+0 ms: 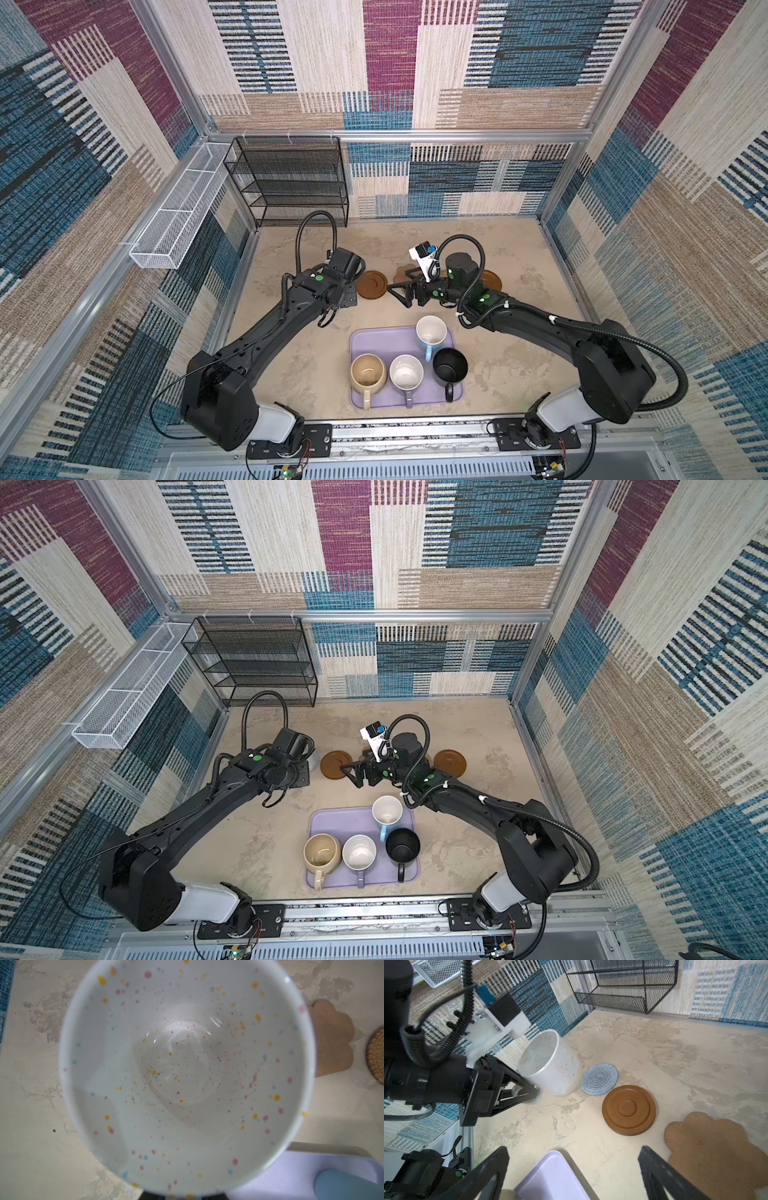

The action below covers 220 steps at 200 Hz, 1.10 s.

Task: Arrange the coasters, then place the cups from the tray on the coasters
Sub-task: 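Carry the speckled mug with left gripper onto the blue knitted coaster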

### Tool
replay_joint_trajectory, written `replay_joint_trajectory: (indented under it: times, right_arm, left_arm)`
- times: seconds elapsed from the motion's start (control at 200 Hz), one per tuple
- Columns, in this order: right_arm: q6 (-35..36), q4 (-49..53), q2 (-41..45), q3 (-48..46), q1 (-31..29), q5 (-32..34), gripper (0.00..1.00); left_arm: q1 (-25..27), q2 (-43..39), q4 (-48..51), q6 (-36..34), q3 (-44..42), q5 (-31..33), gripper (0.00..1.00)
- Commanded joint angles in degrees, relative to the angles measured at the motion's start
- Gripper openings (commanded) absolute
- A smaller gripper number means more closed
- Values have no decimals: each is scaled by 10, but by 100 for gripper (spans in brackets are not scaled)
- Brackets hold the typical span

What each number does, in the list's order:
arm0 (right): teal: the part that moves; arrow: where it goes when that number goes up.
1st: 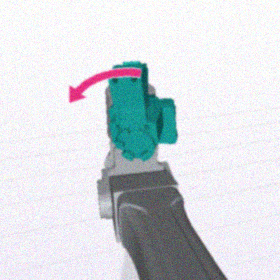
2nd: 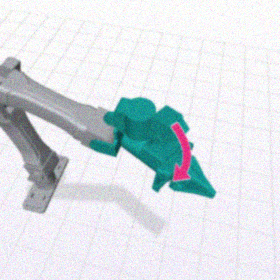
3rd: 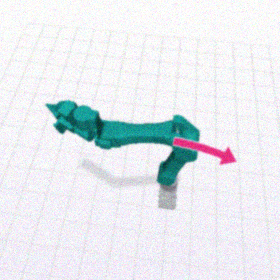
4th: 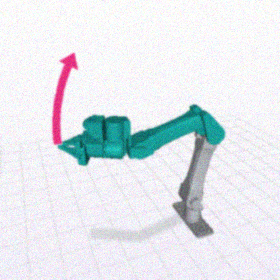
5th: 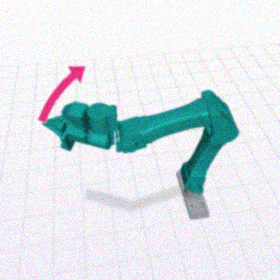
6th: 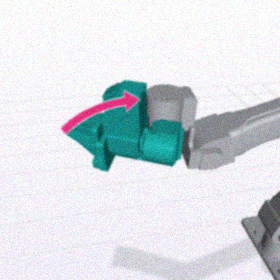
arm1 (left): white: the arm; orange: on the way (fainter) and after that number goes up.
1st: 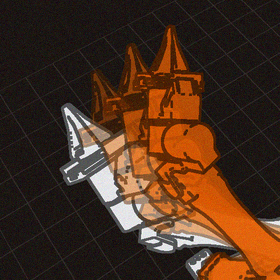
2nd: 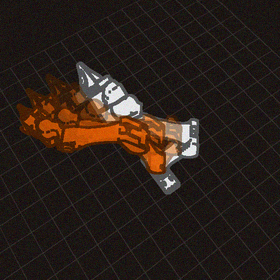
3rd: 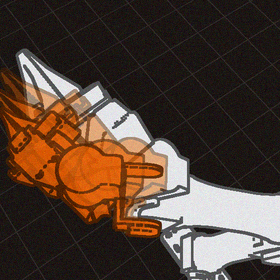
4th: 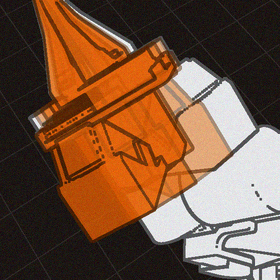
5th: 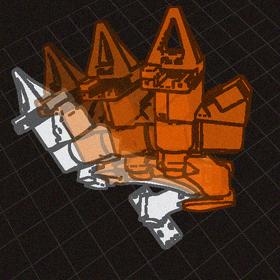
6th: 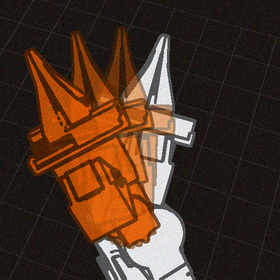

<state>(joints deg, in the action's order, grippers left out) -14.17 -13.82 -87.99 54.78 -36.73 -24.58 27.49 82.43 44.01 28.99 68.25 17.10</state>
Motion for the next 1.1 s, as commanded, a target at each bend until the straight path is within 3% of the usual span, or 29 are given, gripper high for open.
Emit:
replay_joint_trajectory:
  times: [0.0, 0.205, 0.481, 1.097]
  right_arm:
    - [-28, -7, -35, 37, -17, 34, 100]
    - [-41, -3, -83, 70, -29, 42, 100]
    - [-32, 10, -92, 74, -29, 55, 100]
    - [-22, 22, -96, 77, -29, 65, 100]
  left_arm:
    - [-26, 25, -69, -53, 21, -15, 0]
    - [-75, 115, -86, -62, 60, -26, 0]
    - [-101, 198, -129, -97, 95, -25, 0]
    - [-104, 190, -167, -69, 29, -36, 0]
